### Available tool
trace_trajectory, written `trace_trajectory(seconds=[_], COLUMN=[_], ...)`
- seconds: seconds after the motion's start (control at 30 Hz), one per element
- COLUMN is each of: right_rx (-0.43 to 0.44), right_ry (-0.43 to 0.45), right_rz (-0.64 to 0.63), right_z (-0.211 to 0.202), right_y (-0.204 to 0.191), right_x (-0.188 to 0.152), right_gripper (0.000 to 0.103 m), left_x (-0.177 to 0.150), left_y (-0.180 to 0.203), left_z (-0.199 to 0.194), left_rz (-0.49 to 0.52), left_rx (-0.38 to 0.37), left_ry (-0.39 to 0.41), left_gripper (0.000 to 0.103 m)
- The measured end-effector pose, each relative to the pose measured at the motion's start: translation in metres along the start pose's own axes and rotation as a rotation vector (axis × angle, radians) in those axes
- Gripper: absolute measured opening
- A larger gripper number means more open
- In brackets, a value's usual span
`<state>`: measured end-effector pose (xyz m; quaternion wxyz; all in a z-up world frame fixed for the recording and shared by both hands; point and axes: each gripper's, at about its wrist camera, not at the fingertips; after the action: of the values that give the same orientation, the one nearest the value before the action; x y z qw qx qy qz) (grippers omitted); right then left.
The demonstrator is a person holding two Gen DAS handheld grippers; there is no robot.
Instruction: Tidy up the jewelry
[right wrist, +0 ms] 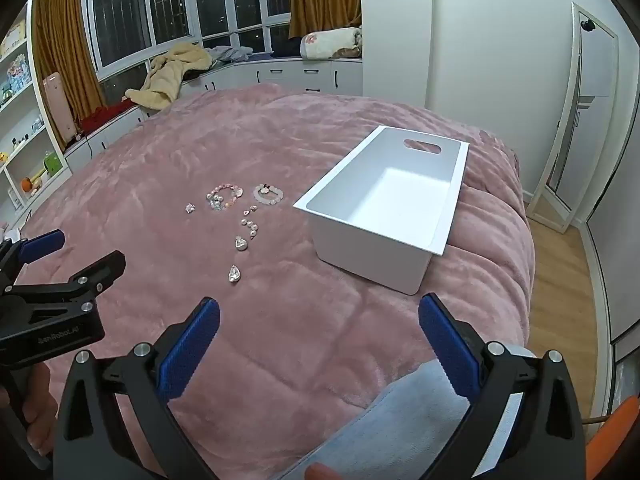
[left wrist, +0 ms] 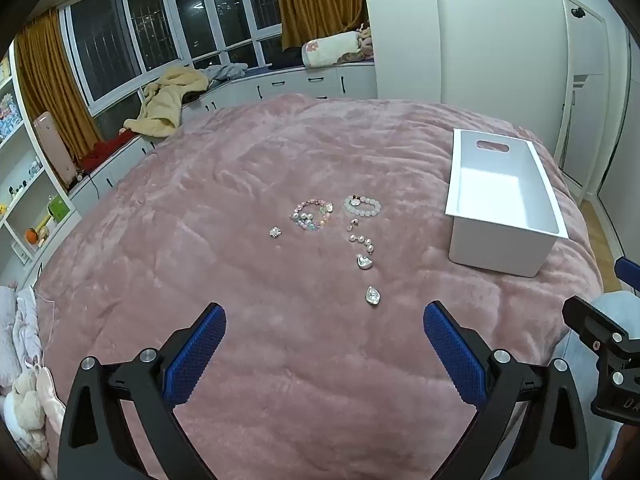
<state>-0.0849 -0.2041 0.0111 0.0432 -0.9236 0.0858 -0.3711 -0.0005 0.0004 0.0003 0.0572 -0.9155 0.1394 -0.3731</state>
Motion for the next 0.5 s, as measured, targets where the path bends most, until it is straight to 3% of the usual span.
trace_trajectory(seconds=[0.2, 0.5], right_rx=[-0.033, -0.012], right_ry=[-0.018, -0.008], right_rz=[-0.012, -0.009], right_z=[0.0043, 0.0041], right_y=[-0.0063, -0.0073], right_x=[0.0034, -0.0011], right_gripper=[0.098, 0.098], left_x=[0.0001, 0.0005], left_y=[0.0018, 0.0007], left_z=[0.0002, 0.0001], left_rz=[0.011, 0.007], left_rx=[0.008, 0.002], left_ry=[-0.009, -0.011], left_gripper=[0.1, 0.1])
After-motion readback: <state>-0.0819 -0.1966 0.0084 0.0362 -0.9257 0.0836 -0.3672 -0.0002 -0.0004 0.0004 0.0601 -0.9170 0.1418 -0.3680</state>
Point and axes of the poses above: each gripper's, at about its wrist camera, not at the fingertips, and z roughly the way its jaws point, y to its right, x to its top, and after that the axes turned 5 degrees about z, right-handed
